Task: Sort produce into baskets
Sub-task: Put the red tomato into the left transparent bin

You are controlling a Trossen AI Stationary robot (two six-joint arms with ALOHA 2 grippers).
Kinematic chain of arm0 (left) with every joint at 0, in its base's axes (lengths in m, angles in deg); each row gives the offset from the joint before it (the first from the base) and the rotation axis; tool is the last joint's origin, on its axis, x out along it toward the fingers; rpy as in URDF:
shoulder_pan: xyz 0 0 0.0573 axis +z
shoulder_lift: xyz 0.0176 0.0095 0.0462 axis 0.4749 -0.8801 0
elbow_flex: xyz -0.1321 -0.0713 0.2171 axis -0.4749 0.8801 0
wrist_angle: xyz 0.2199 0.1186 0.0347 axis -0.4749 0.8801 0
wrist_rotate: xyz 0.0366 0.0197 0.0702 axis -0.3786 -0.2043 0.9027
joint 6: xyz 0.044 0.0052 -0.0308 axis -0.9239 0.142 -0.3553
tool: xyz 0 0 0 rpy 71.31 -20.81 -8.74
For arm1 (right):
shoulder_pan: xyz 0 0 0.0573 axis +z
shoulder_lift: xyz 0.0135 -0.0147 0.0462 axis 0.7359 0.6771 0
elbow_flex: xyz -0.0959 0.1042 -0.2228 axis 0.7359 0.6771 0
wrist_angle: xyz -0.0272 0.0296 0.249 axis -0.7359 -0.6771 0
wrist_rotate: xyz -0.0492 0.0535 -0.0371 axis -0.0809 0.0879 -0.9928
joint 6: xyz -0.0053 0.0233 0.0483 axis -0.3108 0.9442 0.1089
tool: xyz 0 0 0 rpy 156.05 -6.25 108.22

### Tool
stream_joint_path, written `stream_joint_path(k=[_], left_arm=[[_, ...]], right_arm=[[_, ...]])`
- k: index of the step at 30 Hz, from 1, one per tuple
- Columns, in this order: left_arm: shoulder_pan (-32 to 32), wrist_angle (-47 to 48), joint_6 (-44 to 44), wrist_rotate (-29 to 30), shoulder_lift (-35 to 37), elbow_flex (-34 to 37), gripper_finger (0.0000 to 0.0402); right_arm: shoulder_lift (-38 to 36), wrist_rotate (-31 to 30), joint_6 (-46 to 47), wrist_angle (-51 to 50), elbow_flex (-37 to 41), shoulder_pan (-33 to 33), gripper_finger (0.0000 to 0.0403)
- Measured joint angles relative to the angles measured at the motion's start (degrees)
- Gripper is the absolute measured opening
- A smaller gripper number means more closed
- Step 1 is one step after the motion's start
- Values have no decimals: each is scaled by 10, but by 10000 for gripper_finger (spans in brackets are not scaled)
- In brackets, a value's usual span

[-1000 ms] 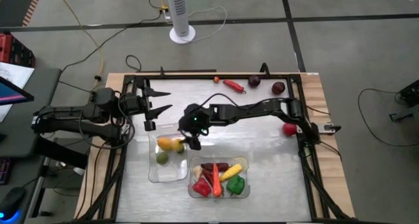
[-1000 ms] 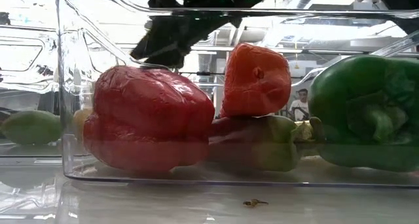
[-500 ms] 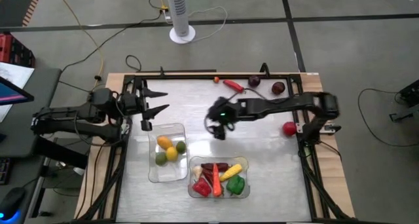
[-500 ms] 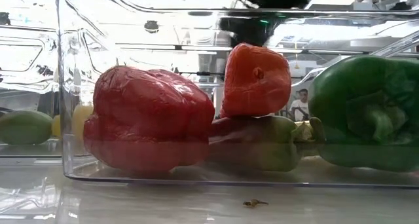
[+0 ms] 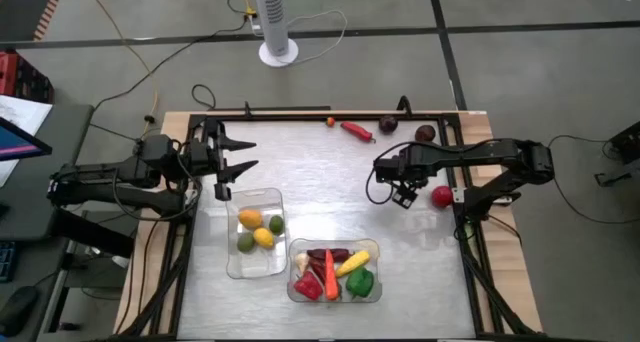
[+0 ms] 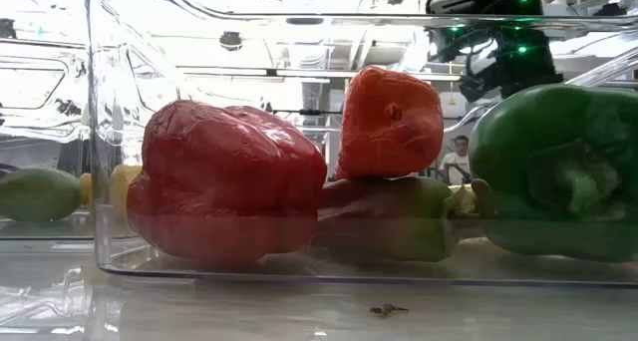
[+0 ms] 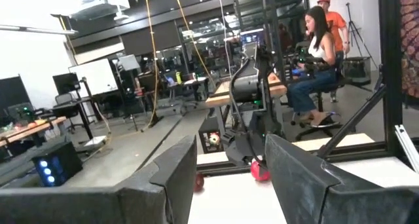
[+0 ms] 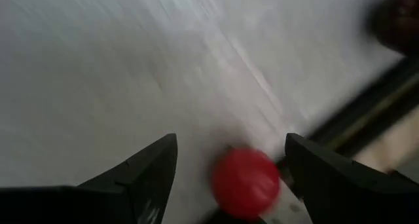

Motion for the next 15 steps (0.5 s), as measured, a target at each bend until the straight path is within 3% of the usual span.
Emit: stream_joint_path(k=[10,15], left_arm=[[0,14,-17,0,0,0,169],[0,13,-30,0,0,0,169]], right_arm=[[4,49,-59,-57,56,20,315],[5,54,-67,-71,102,2,350]])
